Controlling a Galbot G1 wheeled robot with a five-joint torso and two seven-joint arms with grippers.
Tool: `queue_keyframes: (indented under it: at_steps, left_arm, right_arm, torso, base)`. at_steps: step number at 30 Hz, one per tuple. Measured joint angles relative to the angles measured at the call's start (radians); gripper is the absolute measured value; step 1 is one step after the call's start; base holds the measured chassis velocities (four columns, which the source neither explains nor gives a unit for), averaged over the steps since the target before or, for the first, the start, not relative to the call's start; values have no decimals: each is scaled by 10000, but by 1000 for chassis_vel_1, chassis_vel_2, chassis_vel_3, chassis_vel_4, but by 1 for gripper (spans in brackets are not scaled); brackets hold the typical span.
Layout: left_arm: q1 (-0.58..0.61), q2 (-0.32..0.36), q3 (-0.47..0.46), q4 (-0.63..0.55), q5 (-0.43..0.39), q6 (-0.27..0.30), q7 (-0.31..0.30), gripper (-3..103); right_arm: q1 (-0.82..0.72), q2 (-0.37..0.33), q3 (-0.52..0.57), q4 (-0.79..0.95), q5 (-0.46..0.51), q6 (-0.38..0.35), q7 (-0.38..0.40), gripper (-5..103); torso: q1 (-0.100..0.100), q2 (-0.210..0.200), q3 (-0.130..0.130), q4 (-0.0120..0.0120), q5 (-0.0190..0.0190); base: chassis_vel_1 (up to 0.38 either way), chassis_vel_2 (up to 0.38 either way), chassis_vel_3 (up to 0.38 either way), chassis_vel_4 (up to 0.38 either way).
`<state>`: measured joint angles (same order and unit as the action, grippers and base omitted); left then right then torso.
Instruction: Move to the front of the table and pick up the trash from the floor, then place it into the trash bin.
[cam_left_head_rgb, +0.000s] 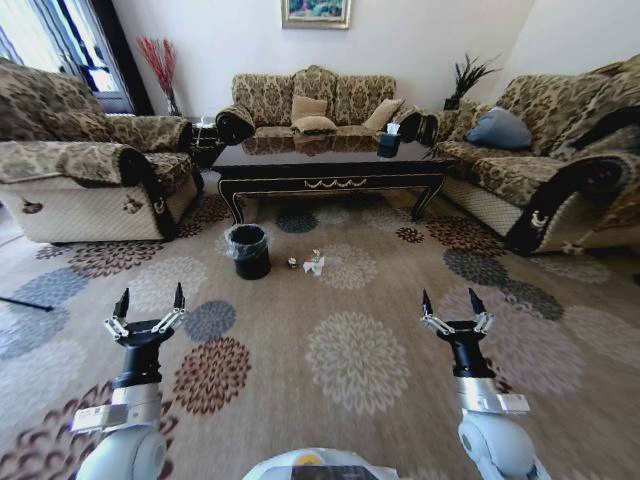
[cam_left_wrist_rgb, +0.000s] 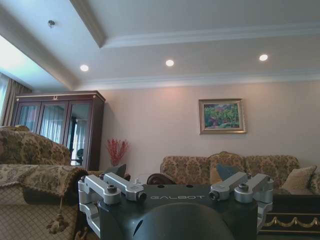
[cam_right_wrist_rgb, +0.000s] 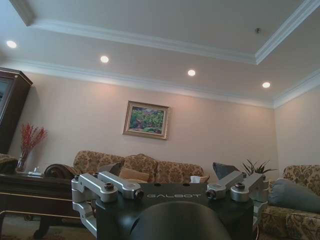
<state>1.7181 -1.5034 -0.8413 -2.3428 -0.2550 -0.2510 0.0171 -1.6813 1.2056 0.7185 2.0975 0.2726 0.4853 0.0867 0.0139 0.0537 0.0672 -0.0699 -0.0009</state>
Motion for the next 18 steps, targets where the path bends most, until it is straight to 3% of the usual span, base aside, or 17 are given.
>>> queue_keyframes:
  at_steps: [3, 6, 9, 18]
  left_arm:
    - [-4, 5, -10, 1, 0, 0, 2, 100]
    - [-11, 8, -17, 21, 0, -1, 2, 100]
    - [-35, 13, -23, 58, 0, -1, 5, 100]
    - [-81, -17, 16, 131, 44, -9, 12, 100]
  right_arm:
    - [55, 6, -54, -61, -15, 0, 63, 100]
    - [89, 8, -87, -87, -37, 0, 73, 100]
    - [148, 21, -133, -150, -52, -4, 84, 100]
    - [190, 76, -159, -257, -109, 1, 98, 100]
  torso:
    - [-1, 1, -2, 3, 17]
    - [-1, 1, -1, 2, 3]
    - [-2, 1, -2, 2, 16]
    - [-1, 0, 0, 3, 8]
  base:
    - [-323, 361, 349, -347]
    - [-358, 340, 345, -346]
    - [-356, 348, 344, -353]
    - [-363, 354, 361, -356]
